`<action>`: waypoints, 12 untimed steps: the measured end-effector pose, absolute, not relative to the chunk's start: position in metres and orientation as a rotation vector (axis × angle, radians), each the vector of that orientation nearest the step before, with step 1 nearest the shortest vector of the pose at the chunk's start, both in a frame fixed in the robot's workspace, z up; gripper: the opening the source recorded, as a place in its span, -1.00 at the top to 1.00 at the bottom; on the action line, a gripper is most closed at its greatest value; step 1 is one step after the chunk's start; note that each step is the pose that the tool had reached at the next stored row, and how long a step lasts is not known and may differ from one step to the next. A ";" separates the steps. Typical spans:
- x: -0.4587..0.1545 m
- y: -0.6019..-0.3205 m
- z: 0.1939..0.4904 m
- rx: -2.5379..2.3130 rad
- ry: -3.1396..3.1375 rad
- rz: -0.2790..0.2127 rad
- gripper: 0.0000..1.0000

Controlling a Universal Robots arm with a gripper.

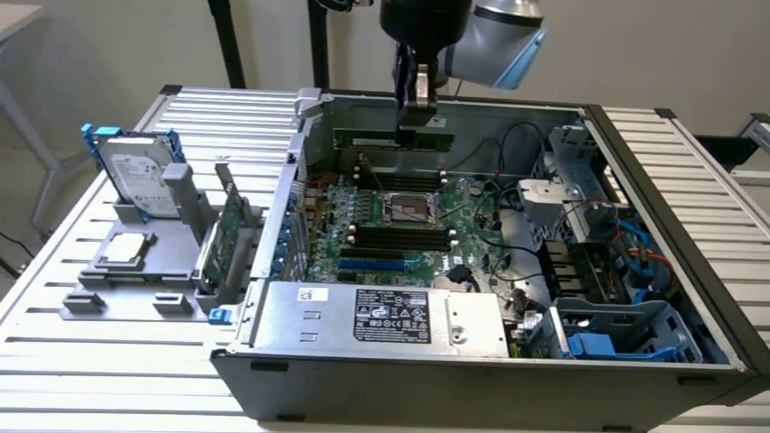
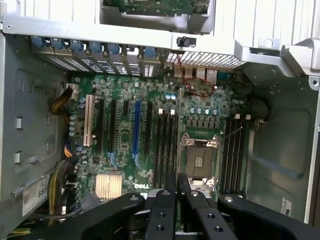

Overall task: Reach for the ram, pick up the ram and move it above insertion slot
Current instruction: 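Pick up the ram and move it above insertion slot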

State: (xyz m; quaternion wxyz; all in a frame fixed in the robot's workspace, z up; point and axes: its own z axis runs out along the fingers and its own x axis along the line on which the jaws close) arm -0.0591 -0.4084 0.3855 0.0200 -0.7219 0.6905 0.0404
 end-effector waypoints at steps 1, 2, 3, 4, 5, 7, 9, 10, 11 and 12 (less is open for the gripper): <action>-0.058 -0.408 0.385 -2.236 2.146 0.125 0.73; -0.057 -0.407 0.385 -2.232 2.150 0.125 0.73; -0.056 -0.407 0.385 -2.227 2.154 0.125 0.73; -0.055 -0.406 0.385 -2.223 2.159 0.125 0.73; -0.054 -0.406 0.384 -2.218 2.163 0.125 0.73; -0.052 -0.405 0.384 -2.211 2.170 0.125 0.73; -0.051 -0.404 0.383 -2.206 2.174 0.124 0.73; -0.051 -0.403 0.383 -2.205 2.175 0.123 0.73; -0.051 -0.402 0.383 -2.203 2.175 0.121 0.73; -0.051 -0.401 0.383 -2.200 2.175 0.118 0.73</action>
